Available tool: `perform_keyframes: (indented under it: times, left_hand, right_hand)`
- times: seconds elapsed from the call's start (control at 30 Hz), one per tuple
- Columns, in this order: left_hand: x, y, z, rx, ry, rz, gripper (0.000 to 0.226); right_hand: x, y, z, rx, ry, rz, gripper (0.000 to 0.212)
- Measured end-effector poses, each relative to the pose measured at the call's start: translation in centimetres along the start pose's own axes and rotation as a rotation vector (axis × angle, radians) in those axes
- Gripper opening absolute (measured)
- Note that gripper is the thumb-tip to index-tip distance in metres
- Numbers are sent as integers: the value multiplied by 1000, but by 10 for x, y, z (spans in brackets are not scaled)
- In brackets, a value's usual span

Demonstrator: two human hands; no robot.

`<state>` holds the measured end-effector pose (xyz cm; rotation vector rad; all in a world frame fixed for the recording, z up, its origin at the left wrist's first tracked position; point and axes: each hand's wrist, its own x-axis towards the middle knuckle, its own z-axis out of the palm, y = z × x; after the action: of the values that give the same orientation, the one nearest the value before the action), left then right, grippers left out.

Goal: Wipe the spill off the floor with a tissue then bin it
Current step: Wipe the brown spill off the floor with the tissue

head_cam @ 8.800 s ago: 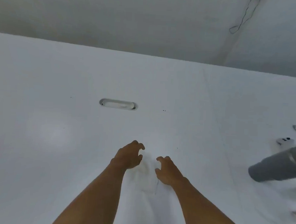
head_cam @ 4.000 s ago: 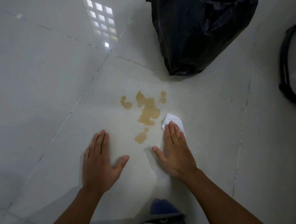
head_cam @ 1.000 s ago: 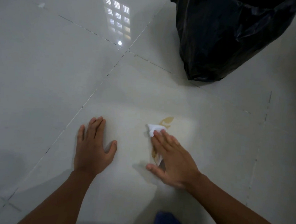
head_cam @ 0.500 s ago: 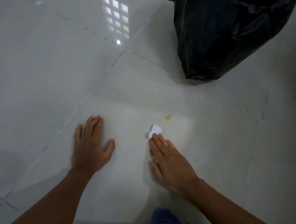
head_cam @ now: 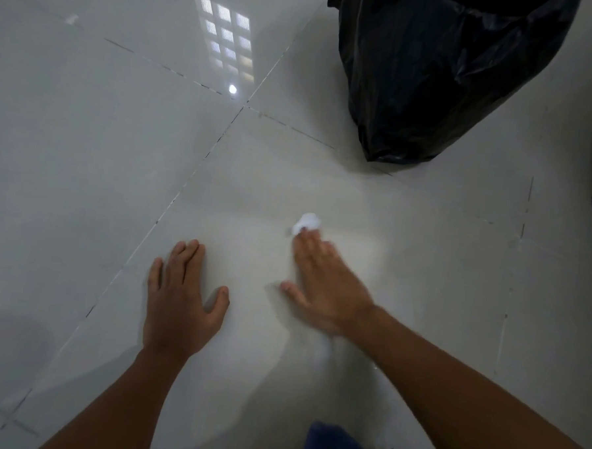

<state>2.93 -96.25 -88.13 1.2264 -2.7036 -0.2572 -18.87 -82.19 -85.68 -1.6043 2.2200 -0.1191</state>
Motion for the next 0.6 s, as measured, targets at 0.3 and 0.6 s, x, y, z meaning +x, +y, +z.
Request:
perform_keyframes:
  times: [0.3, 0.6]
  left_hand:
    - [-2, -1, 2, -4, 8, 4, 77]
    - [0, 2, -1, -17, 14, 15, 75]
  right_hand:
    - [-131, 0, 41, -65, 0, -49, 80]
    - [-39, 0, 13, -28, 102, 212, 93]
